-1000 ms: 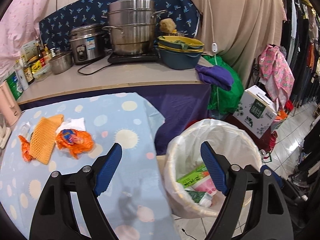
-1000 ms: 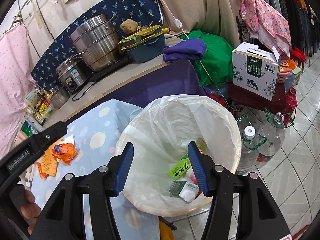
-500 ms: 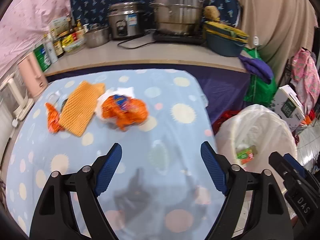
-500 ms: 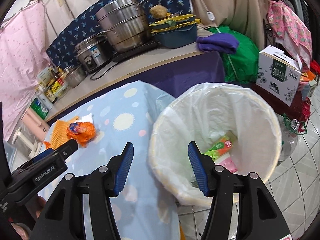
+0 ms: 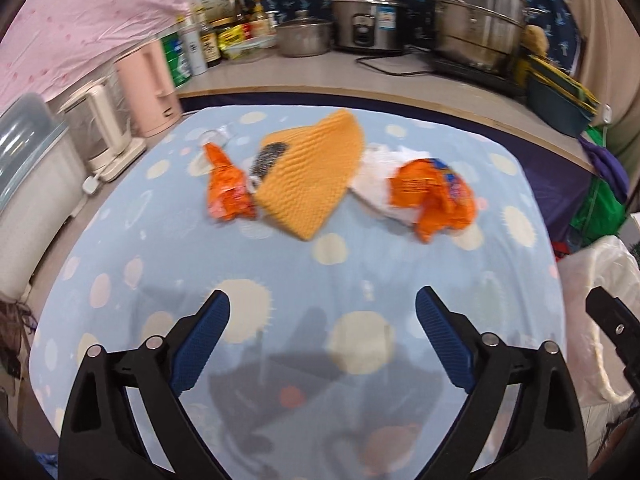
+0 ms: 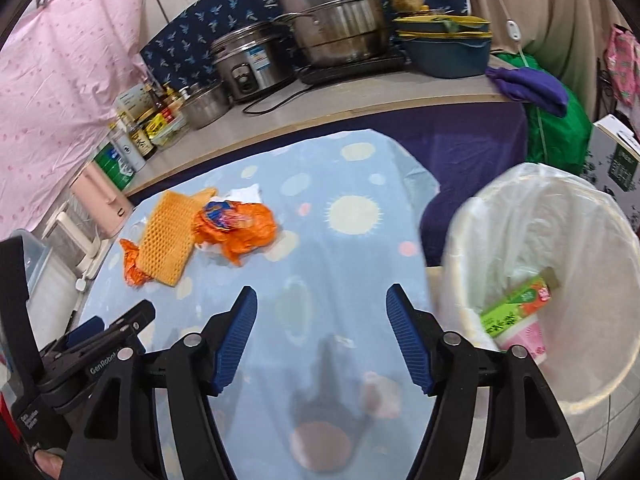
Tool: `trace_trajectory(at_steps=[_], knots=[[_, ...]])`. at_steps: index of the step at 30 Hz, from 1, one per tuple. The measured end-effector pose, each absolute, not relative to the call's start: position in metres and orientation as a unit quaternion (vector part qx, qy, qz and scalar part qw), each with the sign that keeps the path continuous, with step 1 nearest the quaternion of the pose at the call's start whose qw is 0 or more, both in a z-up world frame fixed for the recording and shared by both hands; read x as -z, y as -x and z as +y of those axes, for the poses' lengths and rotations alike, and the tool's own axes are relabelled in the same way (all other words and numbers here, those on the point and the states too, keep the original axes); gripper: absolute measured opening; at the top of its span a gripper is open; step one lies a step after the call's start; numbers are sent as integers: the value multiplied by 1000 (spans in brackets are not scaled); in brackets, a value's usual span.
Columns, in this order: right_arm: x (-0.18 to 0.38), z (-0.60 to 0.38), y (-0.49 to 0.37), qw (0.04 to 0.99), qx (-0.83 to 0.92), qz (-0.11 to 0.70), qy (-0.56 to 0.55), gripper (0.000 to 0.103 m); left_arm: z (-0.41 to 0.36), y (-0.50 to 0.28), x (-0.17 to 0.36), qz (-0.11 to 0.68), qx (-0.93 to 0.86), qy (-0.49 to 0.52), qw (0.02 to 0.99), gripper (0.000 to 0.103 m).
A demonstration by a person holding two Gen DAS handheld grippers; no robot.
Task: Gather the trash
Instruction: 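Grasp the orange snack bag with the right tool while the left tool grasps the orange printed bag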
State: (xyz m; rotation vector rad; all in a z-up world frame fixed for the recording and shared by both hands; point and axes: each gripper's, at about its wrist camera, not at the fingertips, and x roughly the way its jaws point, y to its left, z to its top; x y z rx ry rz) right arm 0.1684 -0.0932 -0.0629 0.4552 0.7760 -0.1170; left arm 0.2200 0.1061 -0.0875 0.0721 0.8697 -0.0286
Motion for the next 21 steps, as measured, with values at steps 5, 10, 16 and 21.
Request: trace_trajectory(at_steps=[5, 10, 16, 21], knots=[[61, -69, -203, 900, 37, 378, -215, 67, 141, -232, 93, 426, -13, -22, 904, 90], [57, -46, -239, 905, 28, 372, -205, 72, 171, -246, 101, 434, -28, -1, 900, 90], [57, -26, -281, 908, 35, 371, -190, 76, 207, -265, 108, 438, -49, 19, 898, 91], [64, -16, -310, 905, 43, 380, -185, 76, 235, -287, 110, 439, -60, 46, 895, 91]])
